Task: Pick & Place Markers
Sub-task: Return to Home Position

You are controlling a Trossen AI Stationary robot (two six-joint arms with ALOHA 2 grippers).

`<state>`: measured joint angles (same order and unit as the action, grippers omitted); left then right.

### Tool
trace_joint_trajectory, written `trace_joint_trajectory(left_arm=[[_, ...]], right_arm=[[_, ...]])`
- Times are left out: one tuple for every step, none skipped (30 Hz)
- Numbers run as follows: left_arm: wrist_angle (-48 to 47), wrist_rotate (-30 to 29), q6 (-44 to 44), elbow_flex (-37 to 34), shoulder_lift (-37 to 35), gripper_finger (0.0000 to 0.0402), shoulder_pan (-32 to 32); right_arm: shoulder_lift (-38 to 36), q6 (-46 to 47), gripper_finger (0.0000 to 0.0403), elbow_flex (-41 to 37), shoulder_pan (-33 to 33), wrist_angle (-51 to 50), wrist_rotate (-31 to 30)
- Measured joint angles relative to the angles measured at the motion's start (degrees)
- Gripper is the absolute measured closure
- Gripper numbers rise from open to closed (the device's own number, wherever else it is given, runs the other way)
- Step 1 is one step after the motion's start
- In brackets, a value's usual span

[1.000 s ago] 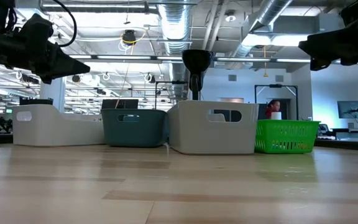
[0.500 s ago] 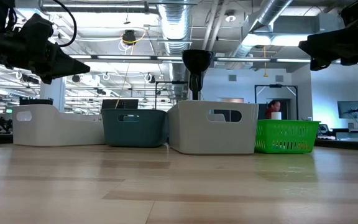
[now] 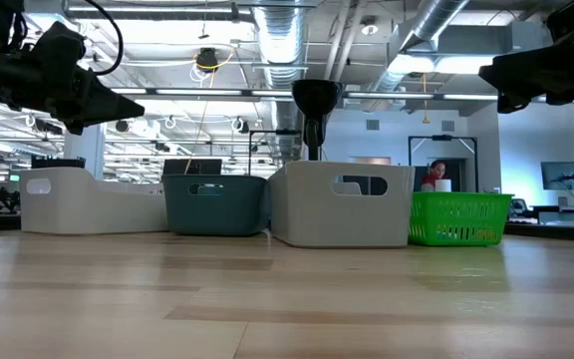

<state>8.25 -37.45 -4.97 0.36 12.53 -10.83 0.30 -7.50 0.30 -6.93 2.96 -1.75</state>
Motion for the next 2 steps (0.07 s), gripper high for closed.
trace_joint_trajectory(left_arm=[[-0.01,0.0,0.0,0.0,0.0,0.039,-0.01],[-0.02,0.0,0.0,0.0,0.0,0.039,0.0]], right_arm=[[0.0,0.0,0.0294,0.0,0.0,0.0,0.01],[0.0,0.0,0.0294,-0.01,0.02,0.0,0.0]])
